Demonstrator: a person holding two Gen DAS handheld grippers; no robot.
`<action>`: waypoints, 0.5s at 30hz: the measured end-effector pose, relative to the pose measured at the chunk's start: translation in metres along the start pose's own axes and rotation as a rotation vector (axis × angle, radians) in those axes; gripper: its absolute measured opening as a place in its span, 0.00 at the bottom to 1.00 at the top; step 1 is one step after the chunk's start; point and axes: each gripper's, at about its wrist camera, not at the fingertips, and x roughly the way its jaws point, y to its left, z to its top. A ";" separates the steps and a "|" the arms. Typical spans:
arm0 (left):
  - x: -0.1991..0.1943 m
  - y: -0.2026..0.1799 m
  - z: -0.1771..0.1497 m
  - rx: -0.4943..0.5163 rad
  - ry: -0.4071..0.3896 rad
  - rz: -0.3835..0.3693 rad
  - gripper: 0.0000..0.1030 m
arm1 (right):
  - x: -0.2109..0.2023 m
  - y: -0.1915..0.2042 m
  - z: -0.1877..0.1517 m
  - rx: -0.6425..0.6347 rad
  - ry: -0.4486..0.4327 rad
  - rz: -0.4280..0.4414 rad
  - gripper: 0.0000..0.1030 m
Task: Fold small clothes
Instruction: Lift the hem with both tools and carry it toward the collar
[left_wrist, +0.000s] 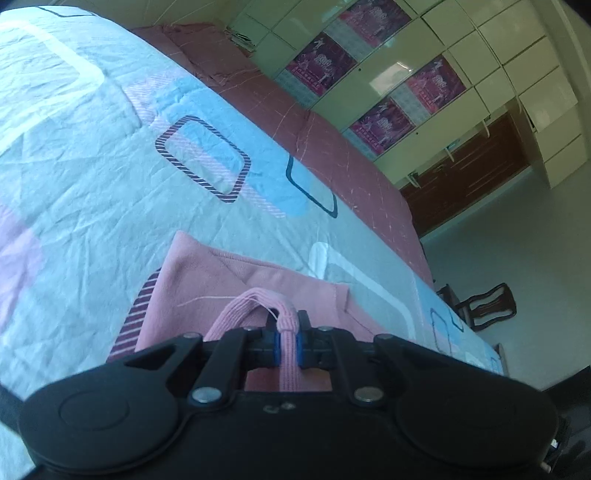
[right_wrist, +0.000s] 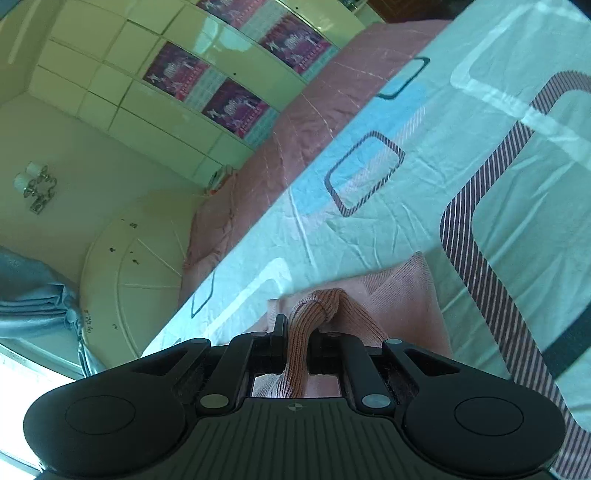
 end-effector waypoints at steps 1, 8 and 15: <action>0.006 0.000 0.003 0.016 -0.005 0.014 0.13 | 0.009 -0.003 0.003 -0.010 0.002 0.000 0.07; -0.002 -0.002 0.017 0.134 -0.104 0.043 0.72 | 0.015 -0.013 0.010 -0.117 -0.105 -0.030 0.58; 0.035 -0.033 0.000 0.522 0.030 0.186 0.51 | 0.032 0.003 0.004 -0.372 -0.041 -0.108 0.57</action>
